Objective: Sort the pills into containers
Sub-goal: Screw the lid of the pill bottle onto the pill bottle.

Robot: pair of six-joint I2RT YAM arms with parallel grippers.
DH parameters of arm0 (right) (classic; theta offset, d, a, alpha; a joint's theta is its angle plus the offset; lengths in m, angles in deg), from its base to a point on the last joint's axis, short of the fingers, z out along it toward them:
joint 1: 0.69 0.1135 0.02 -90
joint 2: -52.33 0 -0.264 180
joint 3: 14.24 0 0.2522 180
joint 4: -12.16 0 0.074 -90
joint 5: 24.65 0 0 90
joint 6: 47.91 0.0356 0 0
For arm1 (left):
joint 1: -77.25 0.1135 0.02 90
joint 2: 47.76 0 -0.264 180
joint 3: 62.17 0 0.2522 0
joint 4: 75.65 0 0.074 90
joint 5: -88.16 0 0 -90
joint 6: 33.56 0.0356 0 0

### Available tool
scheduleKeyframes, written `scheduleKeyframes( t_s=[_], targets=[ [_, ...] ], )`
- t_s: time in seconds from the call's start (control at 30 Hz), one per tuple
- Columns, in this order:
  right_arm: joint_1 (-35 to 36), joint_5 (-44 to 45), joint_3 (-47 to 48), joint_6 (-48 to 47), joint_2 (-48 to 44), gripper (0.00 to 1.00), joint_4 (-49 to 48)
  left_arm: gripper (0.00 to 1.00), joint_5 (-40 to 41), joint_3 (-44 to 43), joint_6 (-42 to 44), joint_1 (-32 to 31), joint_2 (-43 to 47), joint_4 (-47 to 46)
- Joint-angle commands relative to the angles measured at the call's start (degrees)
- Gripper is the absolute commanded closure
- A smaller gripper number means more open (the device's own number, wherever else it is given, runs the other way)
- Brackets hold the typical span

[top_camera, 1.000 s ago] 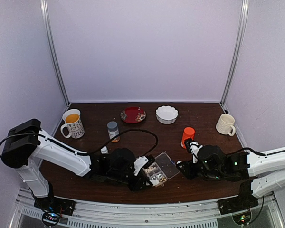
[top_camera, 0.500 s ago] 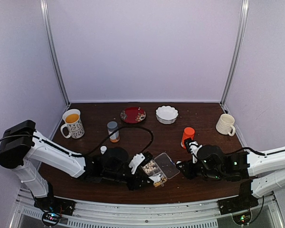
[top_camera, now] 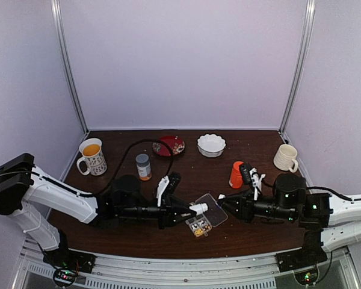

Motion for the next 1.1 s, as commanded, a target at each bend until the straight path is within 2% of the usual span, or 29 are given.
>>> scheduleKeyframes(
  t_s=[0.0,0.17,0.27,0.37,0.43,0.6,0.9,1.07],
  targets=[
    [-0.23,-9.49,-0.87,-5.20,-4.82,1.00,-7.60,1.00,-7.71,0.00,-4.01,2.29,2.05,-13.84],
    [-0.24,-14.45,1.71,-9.25,-8.89,1.00,-7.63,1.00,-13.96,-2.84,-7.19,3.49,4.10,-17.72],
    [-0.25,-16.75,6.67,-12.74,-8.74,1.00,-3.15,1.00,-18.73,-7.21,-9.31,3.58,4.20,-16.82],
    [-0.26,-17.01,11.67,-15.98,-8.13,1.00,1.75,1.00,-21.64,-9.59,-12.99,3.62,3.72,-21.53],
    [-0.20,-17.82,14.39,-17.57,-7.69,1.00,3.77,1.00,-22.14,-10.22,-14.58,3.72,3.17,-24.37],
    [-0.31,-19.81,19.34,-20.01,-5.83,1.00,7.48,1.00,-23.02,-12.47,-15.45,3.70,2.02,-23.63],
    [-0.34,-24.03,22.53,-21.49,-2.16,1.00,10.98,1.00,-23.03,-12.63,-16.17,3.66,1.44,-23.32],
    [-0.37,-24.79,22.56,-21.24,-1.18,1.00,8.75,1.00,-23.05,-13.10,-16.28,3.67,0.91,-22.03]
  ],
)
